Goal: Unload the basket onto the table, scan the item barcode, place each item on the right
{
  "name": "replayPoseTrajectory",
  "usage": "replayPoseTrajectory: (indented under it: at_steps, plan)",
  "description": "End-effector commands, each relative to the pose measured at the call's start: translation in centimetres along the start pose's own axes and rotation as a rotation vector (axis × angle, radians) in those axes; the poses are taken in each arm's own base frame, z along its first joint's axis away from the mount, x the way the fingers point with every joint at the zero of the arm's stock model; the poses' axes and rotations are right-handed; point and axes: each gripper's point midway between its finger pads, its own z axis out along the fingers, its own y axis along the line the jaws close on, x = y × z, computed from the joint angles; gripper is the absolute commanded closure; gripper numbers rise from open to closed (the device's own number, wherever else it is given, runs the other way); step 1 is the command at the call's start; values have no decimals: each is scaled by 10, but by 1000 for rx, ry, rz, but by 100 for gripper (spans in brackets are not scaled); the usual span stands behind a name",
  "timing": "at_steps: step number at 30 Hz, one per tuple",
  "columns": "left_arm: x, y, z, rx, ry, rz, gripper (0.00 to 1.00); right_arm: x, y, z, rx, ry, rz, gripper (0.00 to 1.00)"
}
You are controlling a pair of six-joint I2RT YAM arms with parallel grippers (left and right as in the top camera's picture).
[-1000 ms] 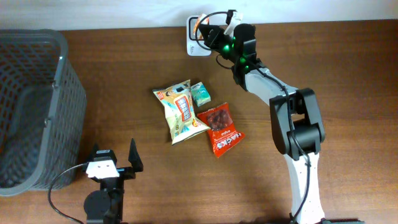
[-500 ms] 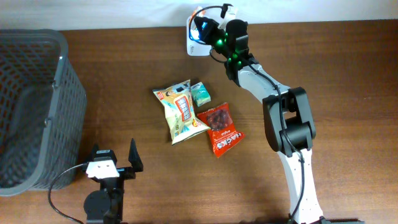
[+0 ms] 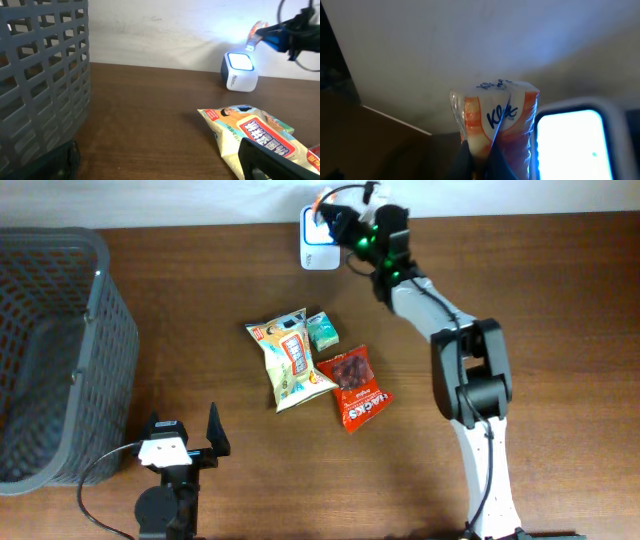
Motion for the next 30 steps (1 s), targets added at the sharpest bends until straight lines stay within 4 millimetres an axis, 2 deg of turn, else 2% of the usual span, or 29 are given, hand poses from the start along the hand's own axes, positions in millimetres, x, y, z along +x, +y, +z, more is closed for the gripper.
replayPoseTrajectory:
  at_steps: [1, 3, 6, 9, 11, 13, 14, 18, 20, 24, 30]
  plan:
    - [2, -2, 0, 8, 1, -5, 1, -69, 8, -35, 18, -45, -54, 96]
    - [2, -2, 0, 8, 1, -5, 1, -99, -5, -64, 151, -48, -111, 96]
    - [2, -2, 0, 8, 1, -5, 1, -139, -43, -126, 466, -86, -139, 96]
    - [2, -2, 0, 8, 1, -5, 1, -176, -70, -208, 710, -84, -181, 96]
    - [2, -2, 0, 8, 1, -5, 1, -192, -86, -255, 799, -84, -132, 96]
    - [2, -2, 0, 8, 1, -5, 1, -204, -110, -310, 899, -93, -50, 96]
    - [2, -2, 0, 8, 1, -5, 1, -207, -129, -343, 962, -92, 9, 96]
    - [2, -2, 0, 8, 1, -5, 1, -201, -182, -437, 1150, -94, 187, 96]
    - [2, -2, 0, 8, 1, -5, 1, -199, -204, -477, 1227, -115, 251, 96]
    - [2, -2, 0, 8, 1, -5, 1, -197, -237, -537, 1331, -126, 292, 96]
    - [2, -2, 0, 8, 1, -5, 1, -180, -284, -626, 1618, -175, 365, 96]
